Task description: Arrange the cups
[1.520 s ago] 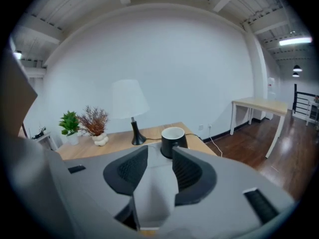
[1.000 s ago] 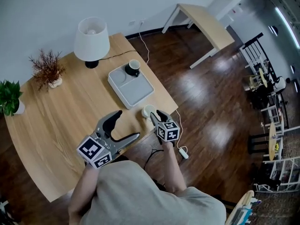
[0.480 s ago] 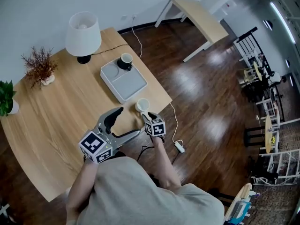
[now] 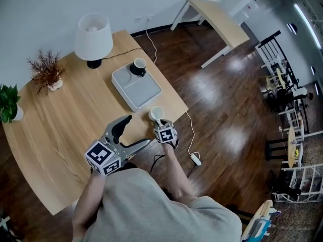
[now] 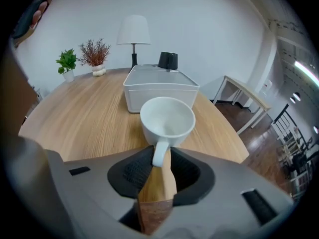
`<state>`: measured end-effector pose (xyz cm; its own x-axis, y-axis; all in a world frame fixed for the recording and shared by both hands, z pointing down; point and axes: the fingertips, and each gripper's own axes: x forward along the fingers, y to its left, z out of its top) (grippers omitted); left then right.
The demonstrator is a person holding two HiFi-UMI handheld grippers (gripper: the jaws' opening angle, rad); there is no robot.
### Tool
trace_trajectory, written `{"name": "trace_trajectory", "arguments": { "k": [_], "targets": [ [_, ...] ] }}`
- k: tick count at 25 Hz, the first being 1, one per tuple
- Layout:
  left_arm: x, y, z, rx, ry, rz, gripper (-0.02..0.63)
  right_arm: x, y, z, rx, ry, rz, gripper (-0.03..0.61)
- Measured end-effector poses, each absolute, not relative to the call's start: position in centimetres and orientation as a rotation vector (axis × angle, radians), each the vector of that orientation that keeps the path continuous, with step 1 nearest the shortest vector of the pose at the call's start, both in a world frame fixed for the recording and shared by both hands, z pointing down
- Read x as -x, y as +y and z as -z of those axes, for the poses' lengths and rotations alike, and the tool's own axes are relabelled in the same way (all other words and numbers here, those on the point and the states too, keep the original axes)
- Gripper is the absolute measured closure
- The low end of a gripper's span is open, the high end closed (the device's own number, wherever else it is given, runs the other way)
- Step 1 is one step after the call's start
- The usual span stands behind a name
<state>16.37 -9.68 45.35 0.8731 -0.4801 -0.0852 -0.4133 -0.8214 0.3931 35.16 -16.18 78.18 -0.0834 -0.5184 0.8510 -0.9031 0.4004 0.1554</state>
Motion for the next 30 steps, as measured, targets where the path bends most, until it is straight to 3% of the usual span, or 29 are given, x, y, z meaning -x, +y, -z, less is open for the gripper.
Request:
{"name": "trace_trajectory", "arguments": {
  "k": [4,19,30],
  "targets": [
    [-16.2,-9.7,-45.2,-2.680,-0.666,0.260,0.186,-35.0,-16.6,-77.7,-1.226,-1.749,-0.469,0.523],
    [-14.5,-10.7,-45.4,-2.649,-0.713,0.286,0.191,-33.8,-16.0,-73.7,-1.318,-1.962,-0.652,0.522],
    [-12.7,-11.3,-45.1,-2.624,-0.788,0.323,0.192,-28.2,-15.8,-62.4,-1.180,-2.247,-0.525,0.522]
  ]
}}
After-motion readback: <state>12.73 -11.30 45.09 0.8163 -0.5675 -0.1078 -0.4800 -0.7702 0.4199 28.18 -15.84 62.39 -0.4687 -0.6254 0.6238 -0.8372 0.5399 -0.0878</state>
